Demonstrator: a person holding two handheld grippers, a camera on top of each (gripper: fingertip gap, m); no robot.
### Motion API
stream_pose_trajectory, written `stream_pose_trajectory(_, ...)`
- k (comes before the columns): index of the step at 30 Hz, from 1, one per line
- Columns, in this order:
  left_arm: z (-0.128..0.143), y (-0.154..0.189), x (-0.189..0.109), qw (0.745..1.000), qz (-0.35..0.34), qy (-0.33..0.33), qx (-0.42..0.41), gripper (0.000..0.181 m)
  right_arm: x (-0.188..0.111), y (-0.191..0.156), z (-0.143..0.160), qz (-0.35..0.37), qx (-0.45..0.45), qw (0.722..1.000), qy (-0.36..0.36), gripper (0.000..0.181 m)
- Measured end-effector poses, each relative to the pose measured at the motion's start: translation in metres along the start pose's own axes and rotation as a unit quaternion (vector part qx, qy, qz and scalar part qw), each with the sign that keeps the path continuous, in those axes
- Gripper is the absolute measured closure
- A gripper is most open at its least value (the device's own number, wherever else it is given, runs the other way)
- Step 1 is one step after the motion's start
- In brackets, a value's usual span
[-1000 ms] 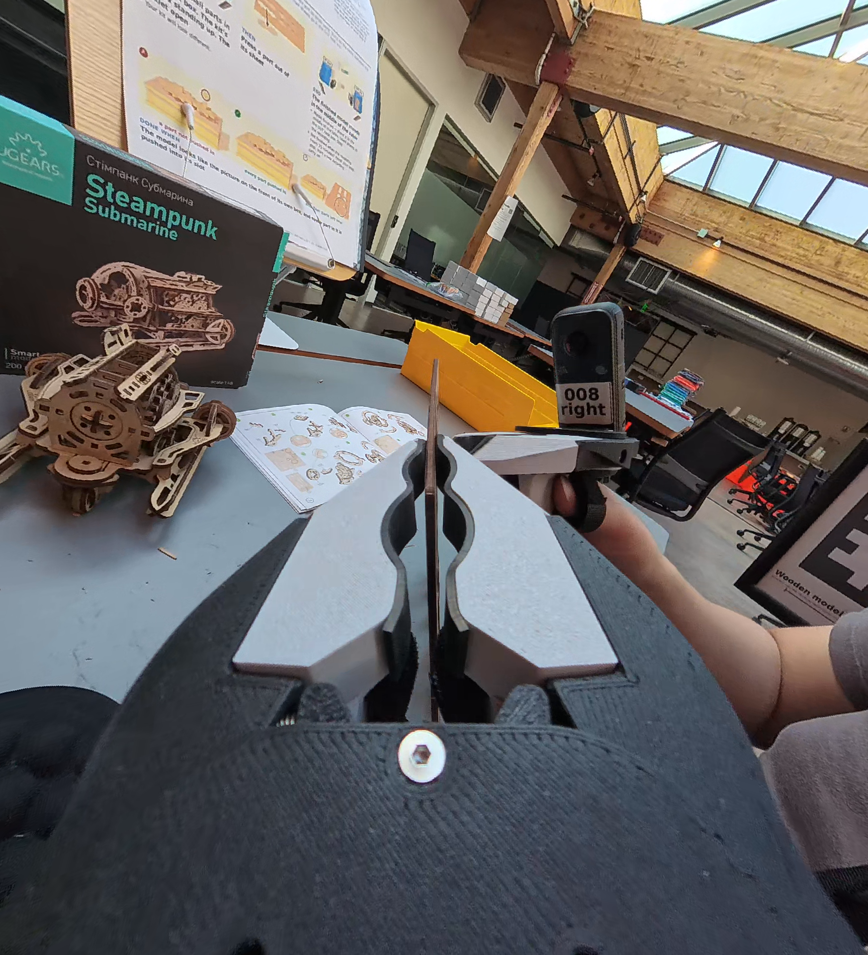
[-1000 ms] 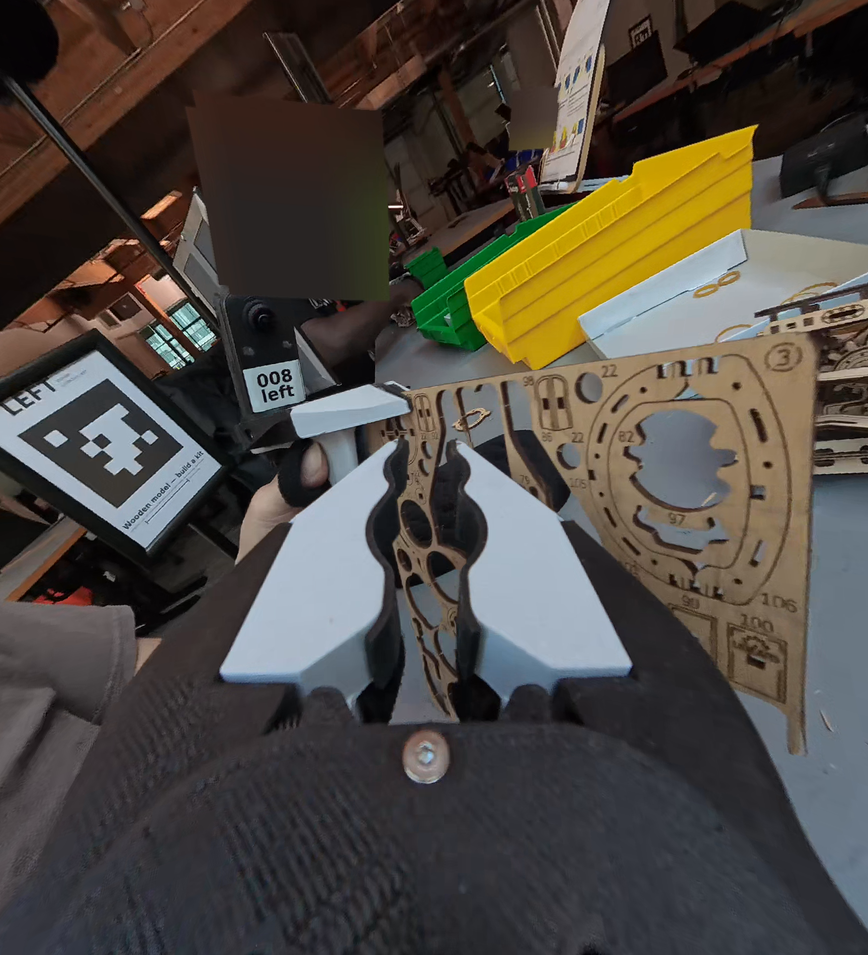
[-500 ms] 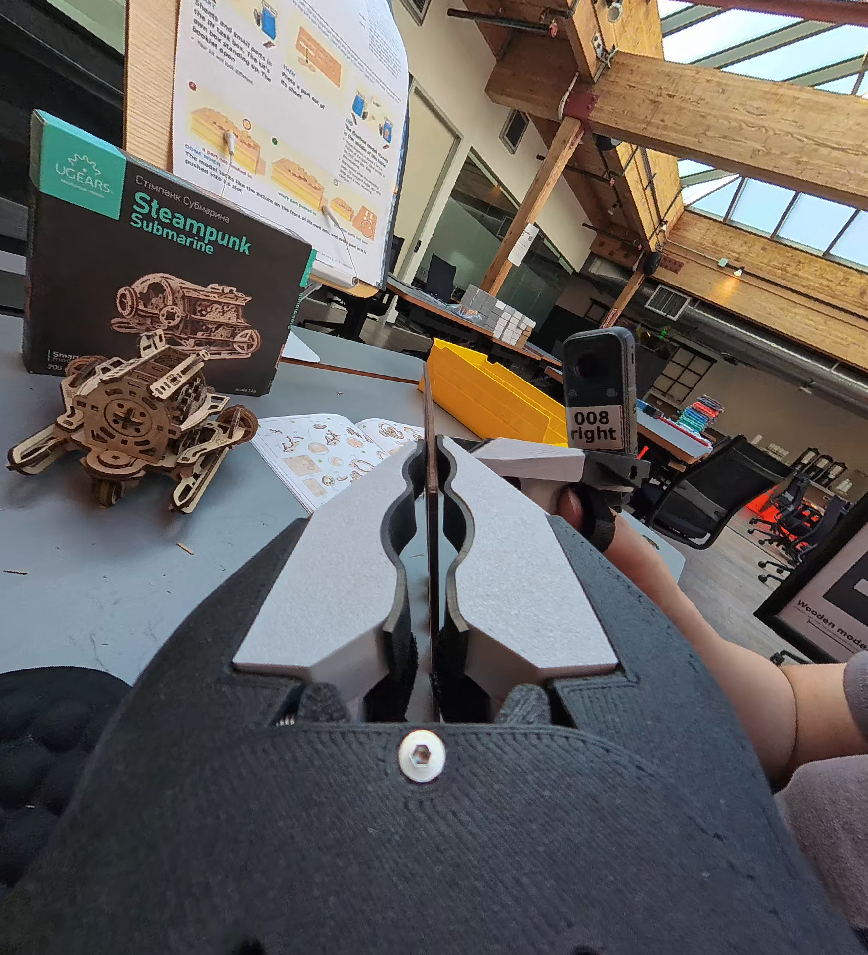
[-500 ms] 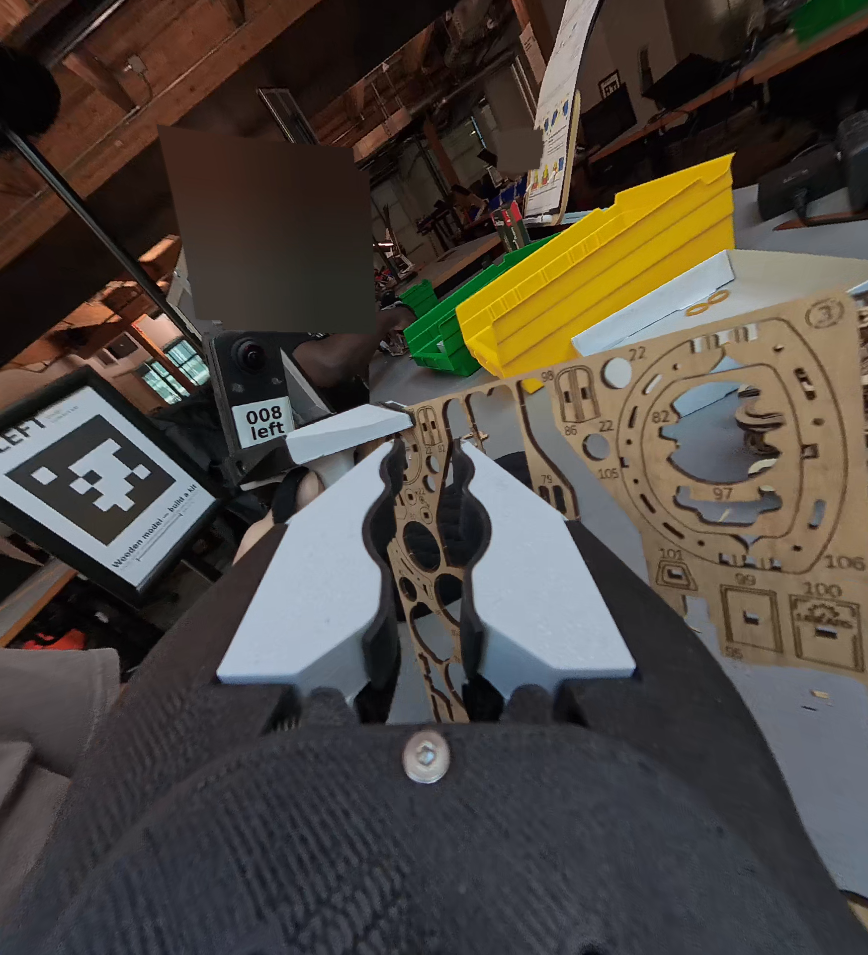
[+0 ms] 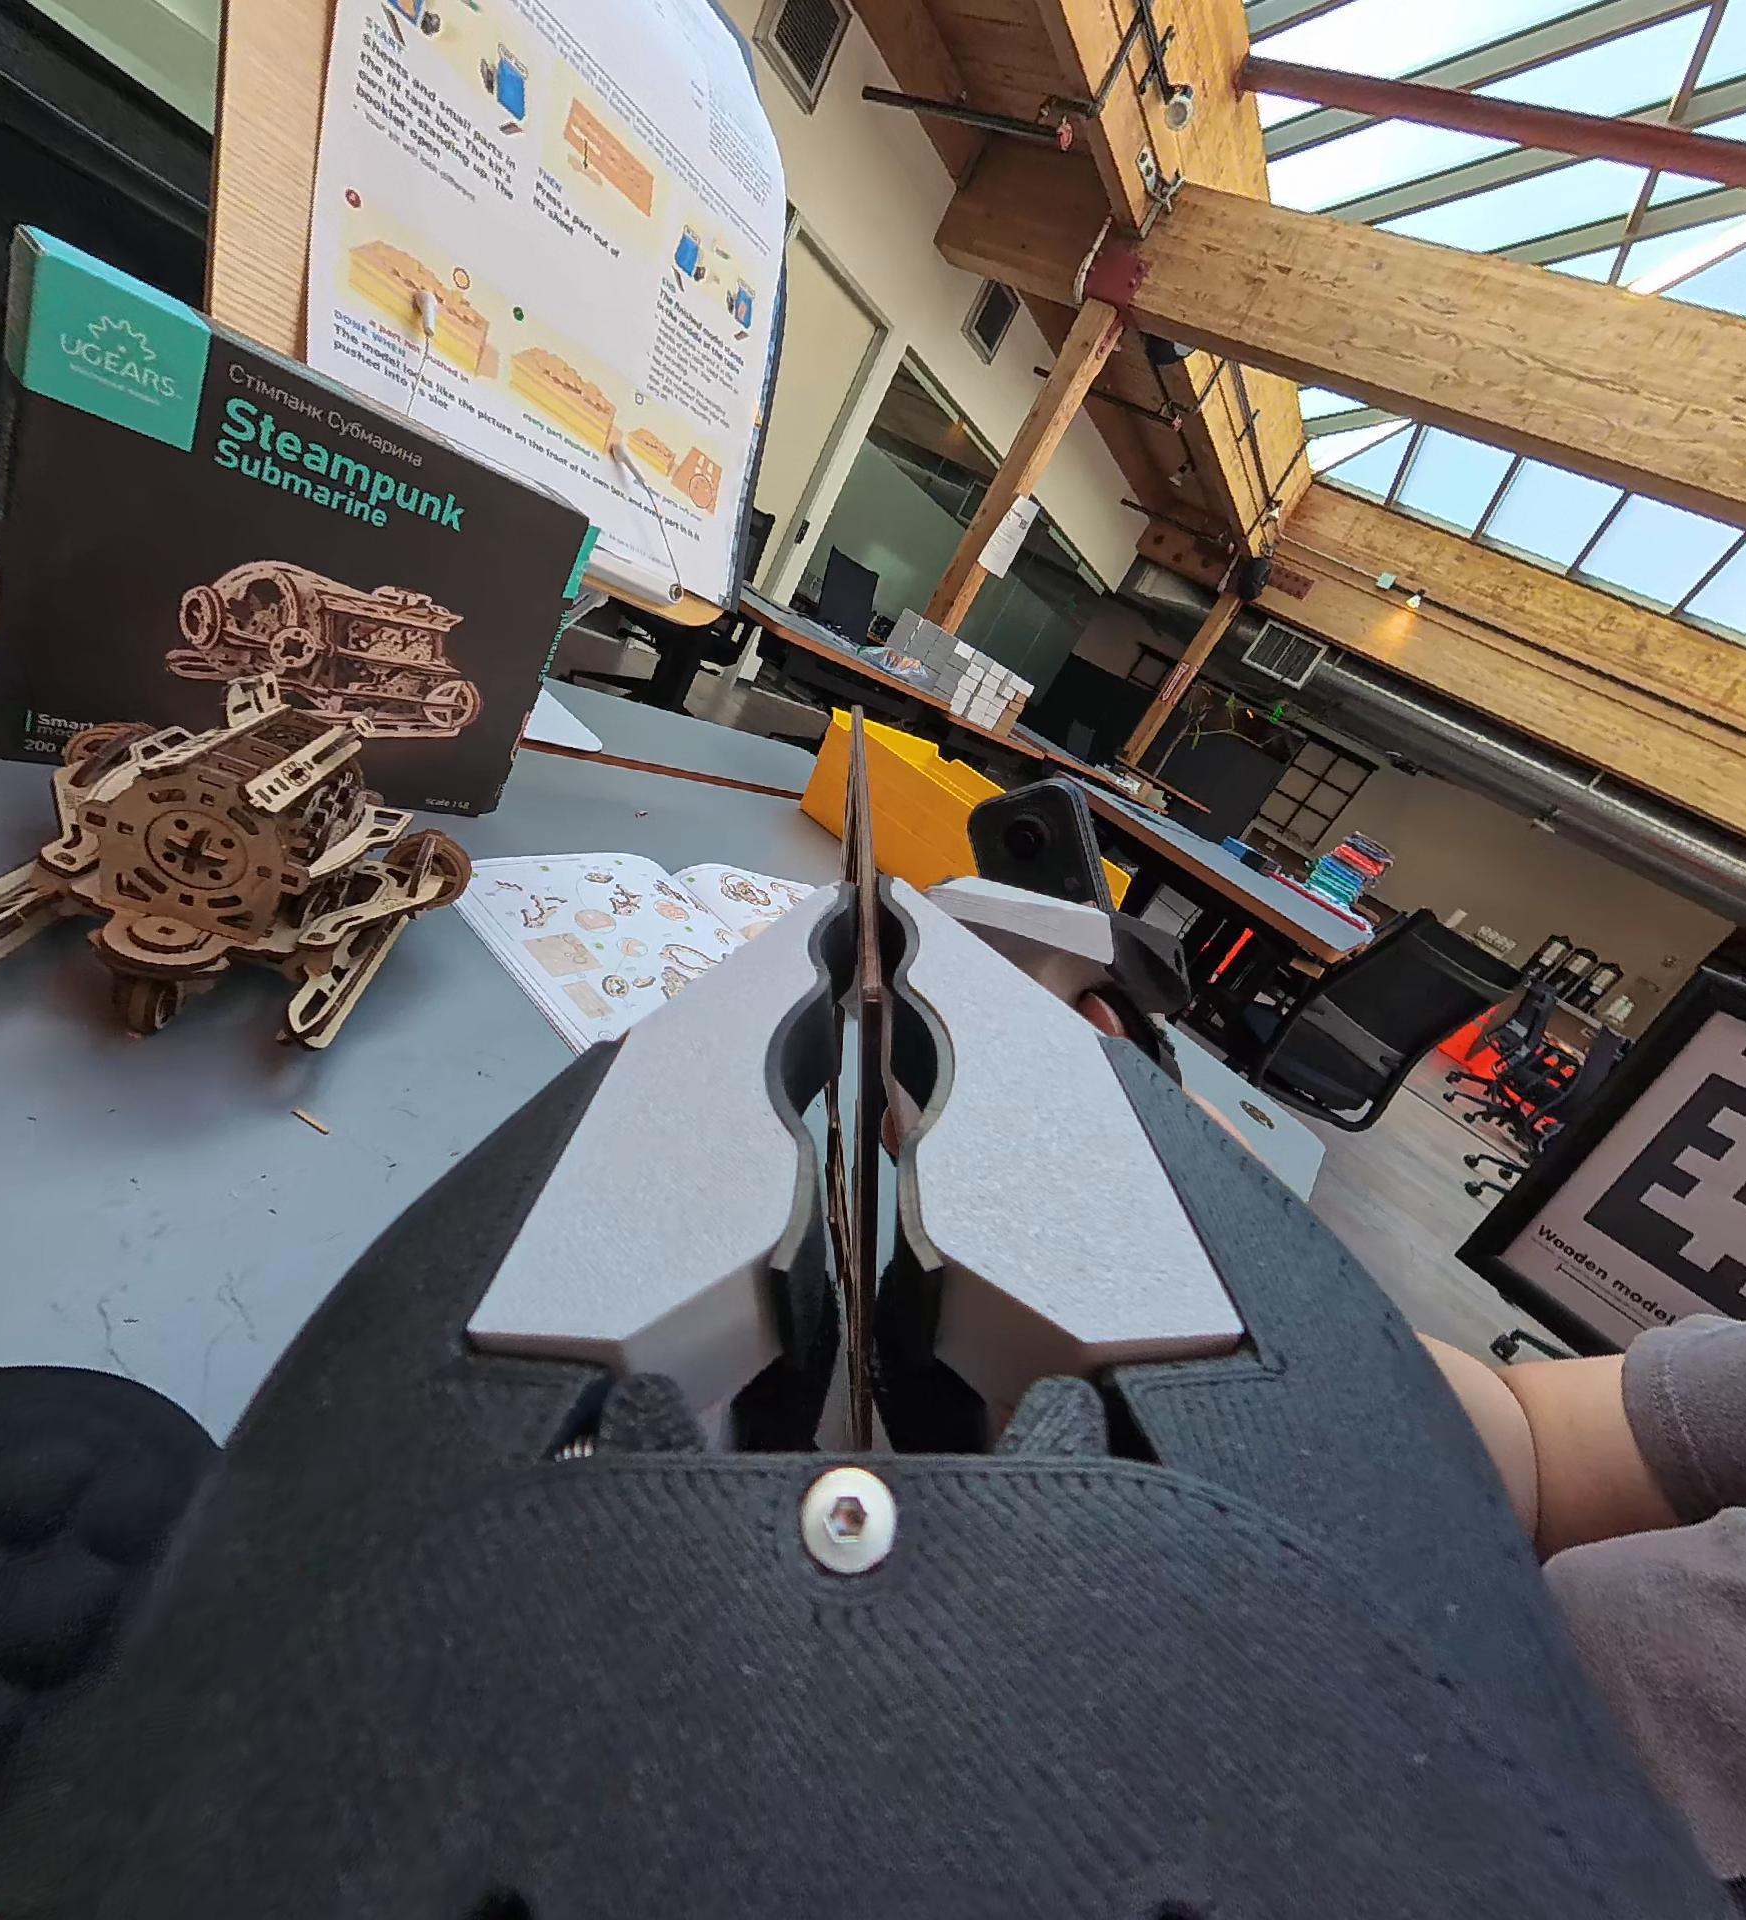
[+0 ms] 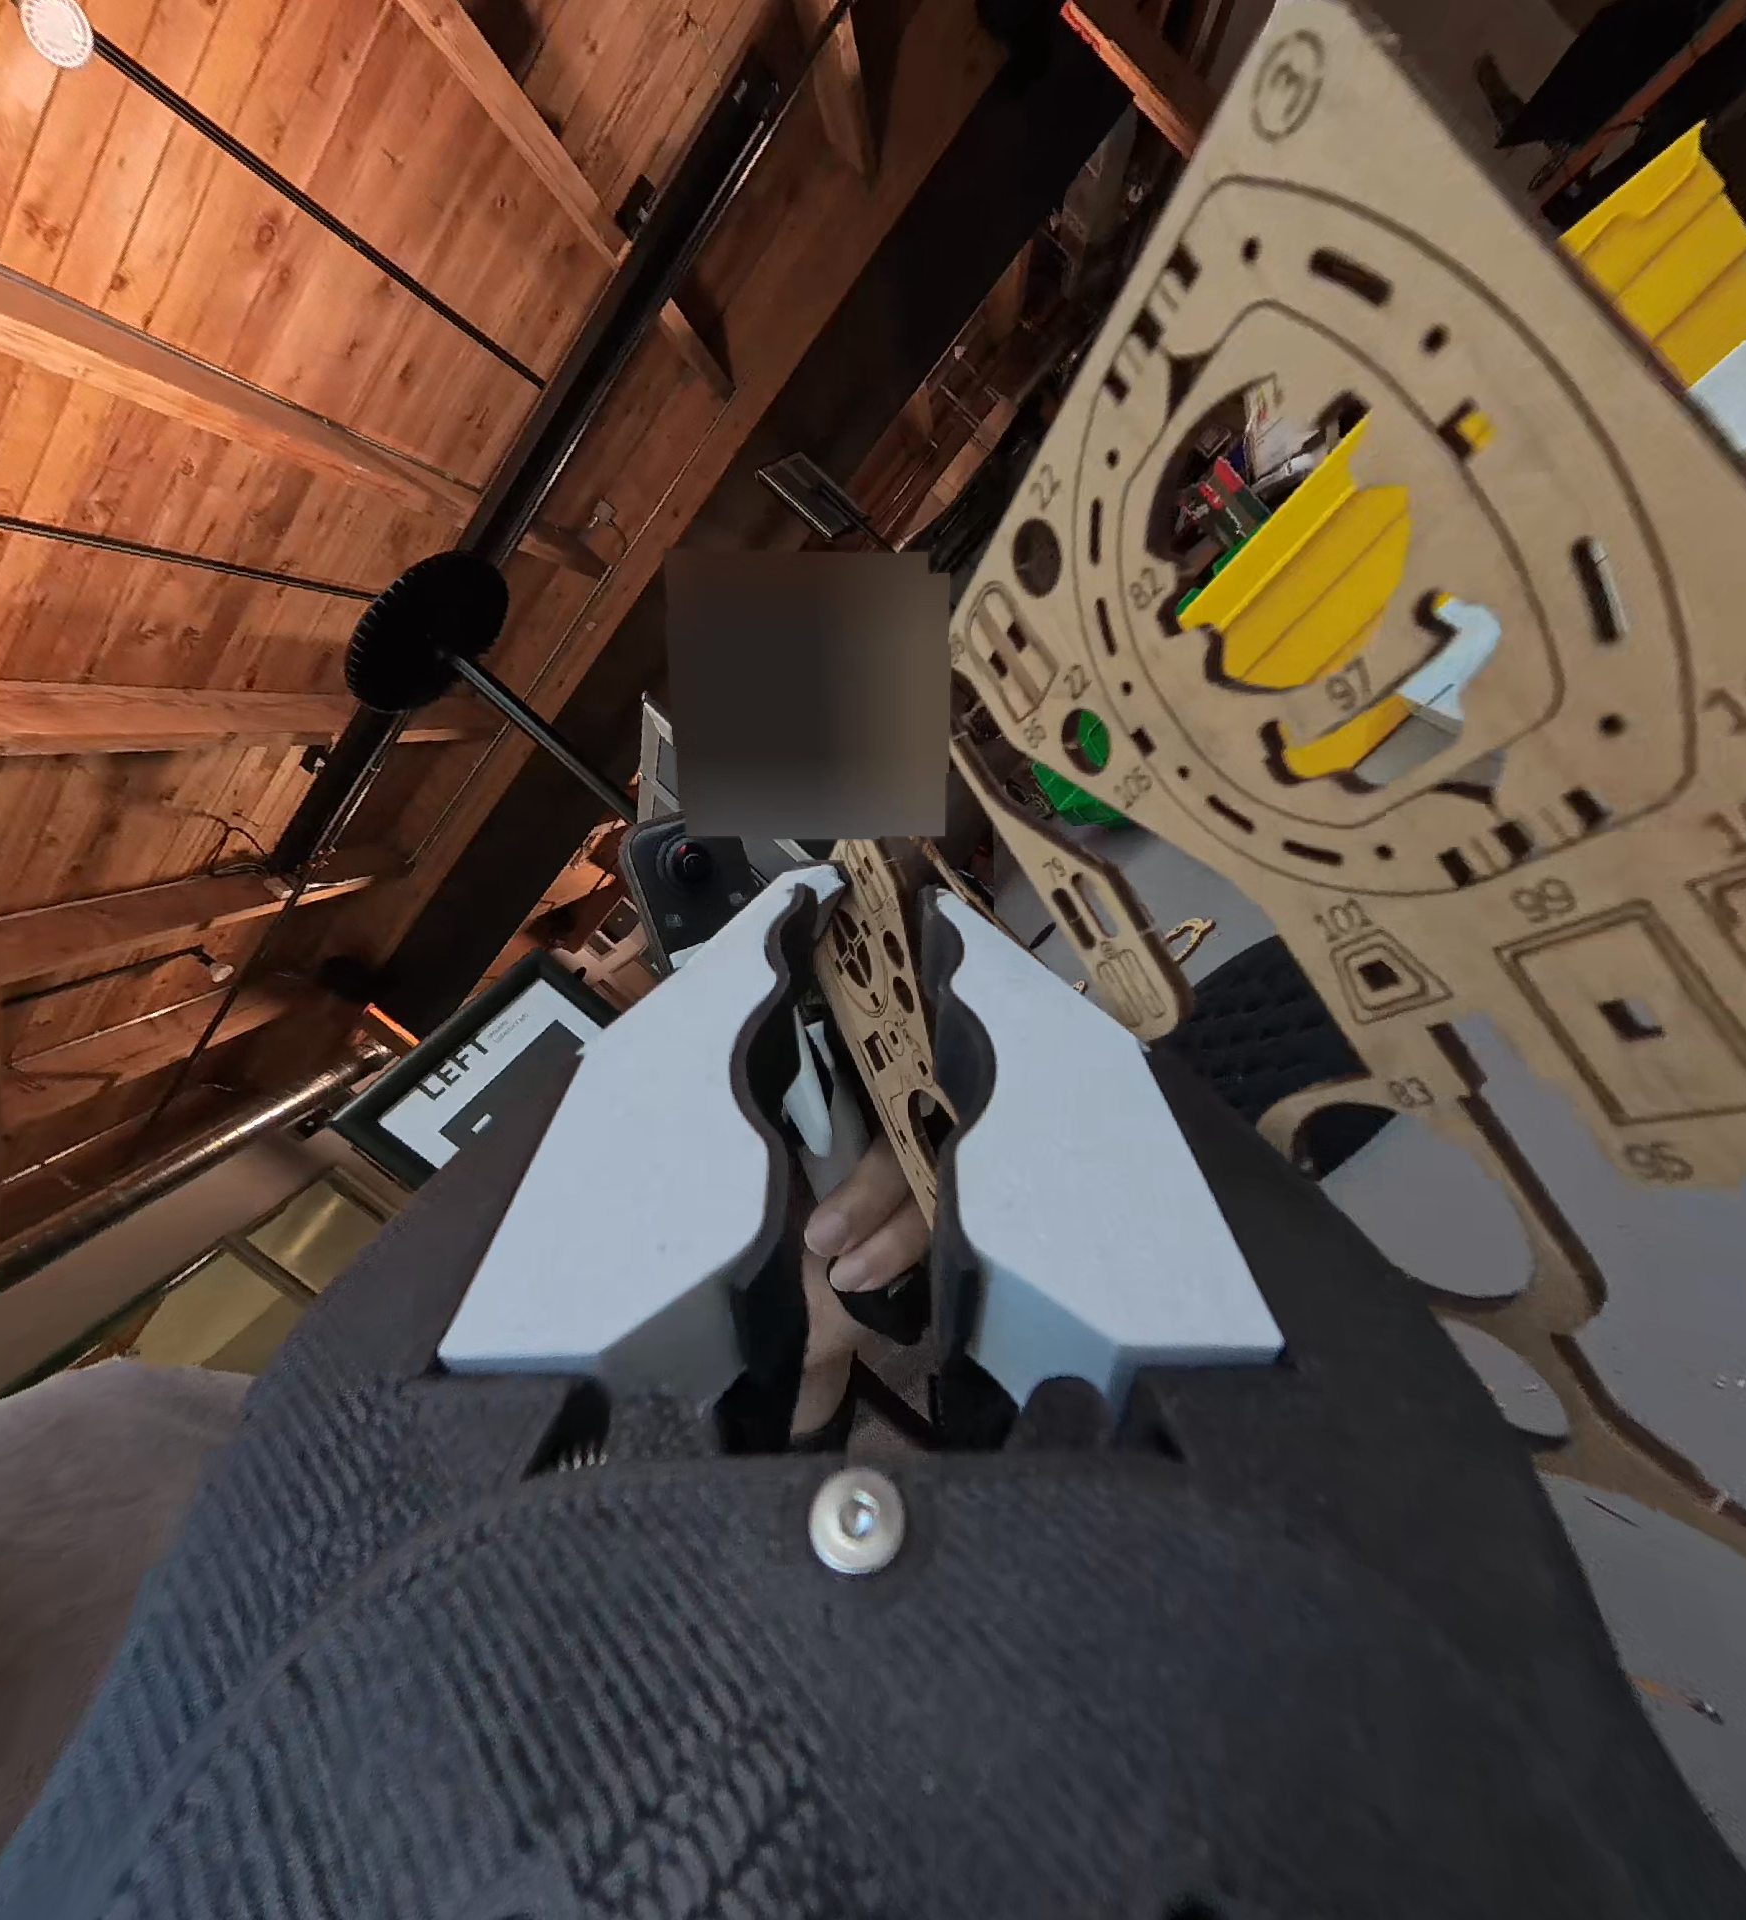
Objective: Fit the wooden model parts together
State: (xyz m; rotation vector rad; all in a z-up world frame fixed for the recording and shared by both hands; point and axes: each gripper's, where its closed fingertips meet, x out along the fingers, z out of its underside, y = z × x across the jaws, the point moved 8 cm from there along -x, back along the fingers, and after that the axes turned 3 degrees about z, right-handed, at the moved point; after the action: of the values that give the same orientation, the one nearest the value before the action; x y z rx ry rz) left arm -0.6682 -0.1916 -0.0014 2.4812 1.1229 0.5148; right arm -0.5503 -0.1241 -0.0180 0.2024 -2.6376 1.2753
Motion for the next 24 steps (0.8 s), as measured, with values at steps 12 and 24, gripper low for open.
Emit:
stream_pose_trajectory(12, 0.0057, 0.0035, 0.0010, 1.000, -0.013, 0.018, 0.018, 0.181, -0.0026, 0.0056, 0.0045, -0.004, 0.039, 0.998, 0.047, 0.174)
stream_pose_trajectory(24, 0.0065, 0.0026, -0.0018, 0.999, -0.024, 0.014, 0.027, 0.181, -0.0090, 0.0026, 0.0041, 0.018, -0.006, 0.998, 0.053, 0.172)
